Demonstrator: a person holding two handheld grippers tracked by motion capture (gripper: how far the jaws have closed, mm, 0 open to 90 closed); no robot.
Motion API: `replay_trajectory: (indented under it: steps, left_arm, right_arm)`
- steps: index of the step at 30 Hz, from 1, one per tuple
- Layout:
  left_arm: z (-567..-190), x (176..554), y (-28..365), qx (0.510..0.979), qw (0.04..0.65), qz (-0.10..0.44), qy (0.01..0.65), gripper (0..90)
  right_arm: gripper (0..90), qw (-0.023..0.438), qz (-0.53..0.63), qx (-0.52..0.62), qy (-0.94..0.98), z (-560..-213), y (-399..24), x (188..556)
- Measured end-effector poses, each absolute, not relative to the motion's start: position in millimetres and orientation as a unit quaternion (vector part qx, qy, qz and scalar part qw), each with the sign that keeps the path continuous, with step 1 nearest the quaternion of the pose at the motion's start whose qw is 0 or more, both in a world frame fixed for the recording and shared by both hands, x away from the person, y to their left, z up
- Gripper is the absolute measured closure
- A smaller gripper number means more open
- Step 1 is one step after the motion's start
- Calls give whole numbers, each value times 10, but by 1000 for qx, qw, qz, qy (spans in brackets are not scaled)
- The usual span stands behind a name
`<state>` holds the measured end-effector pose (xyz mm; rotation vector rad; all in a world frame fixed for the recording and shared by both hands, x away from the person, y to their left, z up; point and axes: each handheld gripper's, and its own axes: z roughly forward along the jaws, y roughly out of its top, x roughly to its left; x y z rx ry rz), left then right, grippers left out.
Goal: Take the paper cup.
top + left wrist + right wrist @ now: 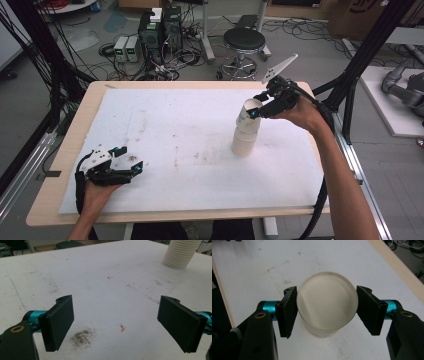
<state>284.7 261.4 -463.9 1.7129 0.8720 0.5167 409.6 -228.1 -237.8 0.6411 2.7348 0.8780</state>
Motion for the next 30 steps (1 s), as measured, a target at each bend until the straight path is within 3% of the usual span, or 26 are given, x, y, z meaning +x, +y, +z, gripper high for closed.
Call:
replay_trajectory:
  steps: [10,19,30]
  left_arm:
    - [-4639,2840,2615,721,546,220,366,139]
    - [-4640,2839,2616,720,546,221,366,139]
    - [-4640,2843,2621,719,549,215,367,139]
  right_arm:
    - [373,125,304,203,922,-1887,-2246,4011]
    - [376,142,307,203,919,-1666,-2274,3926]
    - [376,135,372,189,899,-1790,-2382,3655]
